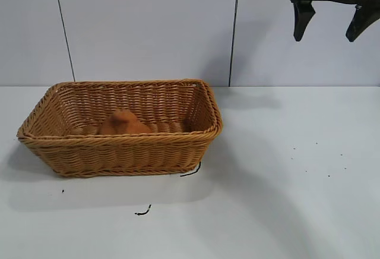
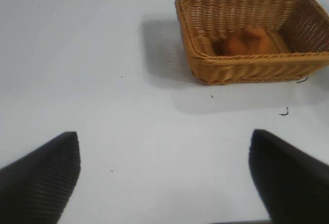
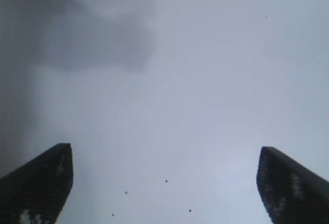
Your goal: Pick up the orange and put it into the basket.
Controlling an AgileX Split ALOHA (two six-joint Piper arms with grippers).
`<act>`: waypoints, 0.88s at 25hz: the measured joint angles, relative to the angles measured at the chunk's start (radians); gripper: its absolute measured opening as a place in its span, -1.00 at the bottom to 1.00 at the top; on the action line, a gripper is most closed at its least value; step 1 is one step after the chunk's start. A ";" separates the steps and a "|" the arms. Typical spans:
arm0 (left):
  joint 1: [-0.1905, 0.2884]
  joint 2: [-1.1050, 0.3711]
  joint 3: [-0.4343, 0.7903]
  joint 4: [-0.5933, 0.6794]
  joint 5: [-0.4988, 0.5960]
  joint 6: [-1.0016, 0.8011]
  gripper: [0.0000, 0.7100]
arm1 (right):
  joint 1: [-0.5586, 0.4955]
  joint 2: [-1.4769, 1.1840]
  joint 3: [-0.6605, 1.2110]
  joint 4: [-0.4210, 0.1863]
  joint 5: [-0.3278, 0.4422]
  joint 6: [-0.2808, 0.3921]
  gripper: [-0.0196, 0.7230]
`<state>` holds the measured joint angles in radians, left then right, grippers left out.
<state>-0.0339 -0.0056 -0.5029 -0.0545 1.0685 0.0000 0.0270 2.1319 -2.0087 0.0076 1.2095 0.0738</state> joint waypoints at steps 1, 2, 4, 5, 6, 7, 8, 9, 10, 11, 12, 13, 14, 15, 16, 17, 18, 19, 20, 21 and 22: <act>0.000 0.000 0.000 0.000 0.000 0.000 0.80 | 0.000 -0.027 0.036 0.000 0.000 0.000 0.92; 0.000 0.000 0.000 0.000 0.000 0.000 0.80 | 0.000 -0.061 0.087 0.001 0.000 0.000 0.92; 0.000 0.000 0.000 0.000 0.001 0.000 0.80 | 0.000 -0.140 0.192 0.005 -0.001 -0.005 0.92; 0.000 0.000 0.000 0.000 0.002 0.000 0.80 | 0.000 -0.192 0.254 0.010 -0.001 -0.009 0.92; 0.000 0.000 0.000 -0.001 0.001 0.000 0.80 | 0.000 -0.248 0.319 0.017 0.000 -0.015 0.92; 0.000 0.000 0.000 -0.001 0.001 0.000 0.80 | 0.000 -0.299 0.384 0.022 0.000 -0.017 0.92; 0.000 0.000 0.000 -0.001 0.001 0.000 0.80 | 0.000 -0.362 0.438 0.027 0.000 -0.020 0.92; 0.000 0.000 0.000 0.000 0.001 0.000 0.80 | 0.000 -0.428 0.502 0.032 0.000 -0.026 0.92; 0.000 0.000 0.000 0.000 0.001 0.000 0.80 | 0.000 -0.484 0.566 0.034 0.001 -0.031 0.92; 0.000 0.000 0.000 0.000 0.001 0.000 0.80 | 0.000 -0.552 0.618 0.035 0.001 -0.036 0.92; 0.000 0.000 0.000 0.000 0.001 0.000 0.80 | 0.000 -0.622 0.679 0.036 0.001 -0.040 0.92; 0.000 0.000 0.000 0.000 0.001 0.000 0.80 | 0.000 -0.693 0.740 0.036 0.001 -0.042 0.92; 0.000 0.000 0.000 0.000 0.001 0.000 0.80 | 0.000 -0.755 0.801 0.036 0.001 -0.043 0.92; 0.000 0.000 0.000 0.000 0.001 0.000 0.80 | 0.000 -0.827 0.852 0.036 0.001 -0.049 0.92; 0.000 0.000 0.000 0.000 0.001 0.000 0.80 | 0.000 -0.899 0.913 0.036 0.002 -0.056 0.92; 0.000 0.000 0.000 0.000 0.001 0.000 0.80 | 0.000 -0.957 0.973 0.036 0.004 -0.064 0.92; 0.000 0.000 0.000 0.000 0.001 0.000 0.80 | 0.000 -1.025 1.032 0.036 0.004 -0.074 0.92; 0.000 0.000 0.000 0.000 0.001 0.000 0.80 | 0.000 -1.094 1.080 0.036 0.002 -0.082 0.92; 0.000 0.000 0.000 0.000 0.001 0.000 0.80 | 0.000 -1.165 1.135 0.036 -0.003 -0.092 0.92; 0.000 0.000 0.000 0.000 0.001 0.000 0.80 | 0.000 -1.225 1.188 0.036 -0.017 -0.098 0.92; 0.000 0.000 0.000 0.000 0.001 0.000 0.80 | 0.000 -1.295 1.230 0.036 -0.038 -0.108 0.92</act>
<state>-0.0339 -0.0056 -0.5029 -0.0547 1.0696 0.0000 0.0270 0.8369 -0.7791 0.0437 1.1720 -0.0346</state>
